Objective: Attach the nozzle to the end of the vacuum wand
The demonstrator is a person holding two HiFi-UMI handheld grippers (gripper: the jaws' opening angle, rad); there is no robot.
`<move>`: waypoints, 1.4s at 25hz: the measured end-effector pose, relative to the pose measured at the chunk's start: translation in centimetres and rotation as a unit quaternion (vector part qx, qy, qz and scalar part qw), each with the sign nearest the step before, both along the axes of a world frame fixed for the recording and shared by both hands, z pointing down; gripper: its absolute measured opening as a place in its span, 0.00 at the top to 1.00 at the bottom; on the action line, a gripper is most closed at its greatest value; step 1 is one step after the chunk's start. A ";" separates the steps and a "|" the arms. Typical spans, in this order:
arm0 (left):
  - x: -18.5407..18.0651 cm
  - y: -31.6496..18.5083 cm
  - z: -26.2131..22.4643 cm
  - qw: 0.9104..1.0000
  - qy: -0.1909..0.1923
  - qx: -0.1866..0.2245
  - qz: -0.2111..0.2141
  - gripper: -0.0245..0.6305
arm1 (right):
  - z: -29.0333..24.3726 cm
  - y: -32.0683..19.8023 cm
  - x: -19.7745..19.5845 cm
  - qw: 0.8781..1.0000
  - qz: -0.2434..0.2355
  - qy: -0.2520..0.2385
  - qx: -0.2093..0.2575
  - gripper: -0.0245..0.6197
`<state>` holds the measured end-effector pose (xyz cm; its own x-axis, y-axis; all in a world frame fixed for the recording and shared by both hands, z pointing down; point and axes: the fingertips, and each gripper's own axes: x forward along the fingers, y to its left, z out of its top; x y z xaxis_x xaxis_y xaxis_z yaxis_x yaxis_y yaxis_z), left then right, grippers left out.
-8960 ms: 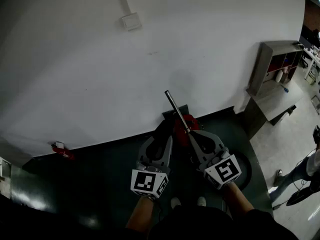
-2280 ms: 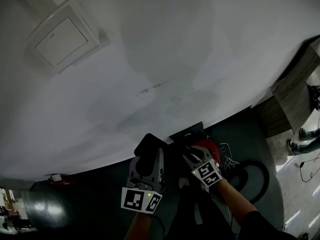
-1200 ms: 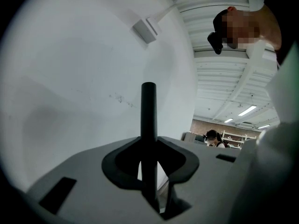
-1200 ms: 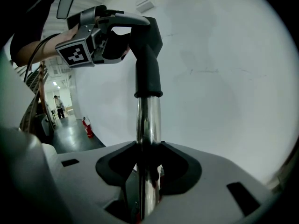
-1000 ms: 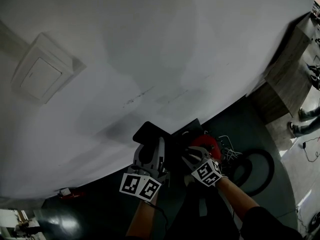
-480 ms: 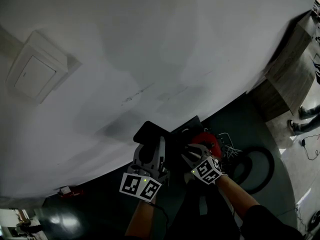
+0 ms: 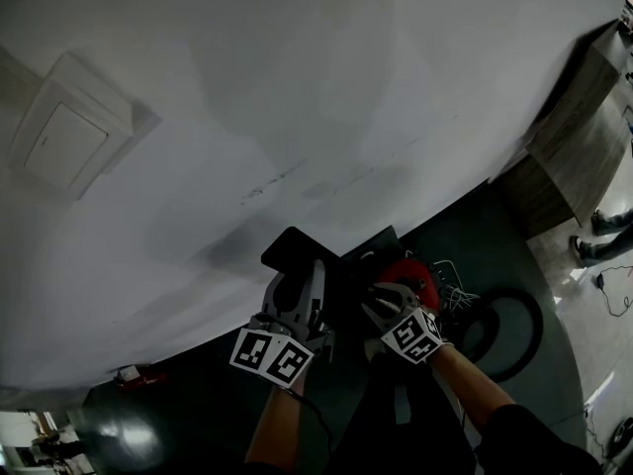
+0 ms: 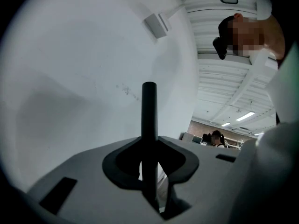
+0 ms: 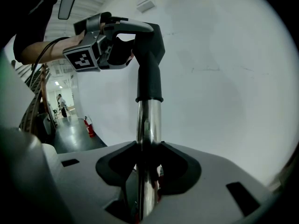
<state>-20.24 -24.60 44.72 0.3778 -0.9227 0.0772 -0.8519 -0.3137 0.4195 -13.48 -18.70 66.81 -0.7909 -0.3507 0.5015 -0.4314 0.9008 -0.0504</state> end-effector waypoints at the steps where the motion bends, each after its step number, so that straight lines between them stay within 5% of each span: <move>1: 0.0 -0.2 0.1 1.000 0.002 -0.004 0.004 0.83 | 0.0 0.2 -0.1 1.000 -0.003 0.000 0.001 0.72; 9: 0.9 -0.9 0.8 1.000 -0.003 -0.007 0.025 0.83 | 0.5 1.3 -0.4 1.000 -0.007 0.001 0.005 0.72; 18: -1.5 1.6 1.4 0.999 0.046 0.011 -0.023 0.83 | 0.7 0.0 0.0 1.000 0.006 0.005 -0.004 0.72; 35: -1.8 0.0 2.8 0.999 0.037 -0.012 -0.013 0.83 | 1.7 0.2 -0.9 1.000 -0.005 0.006 -0.006 0.72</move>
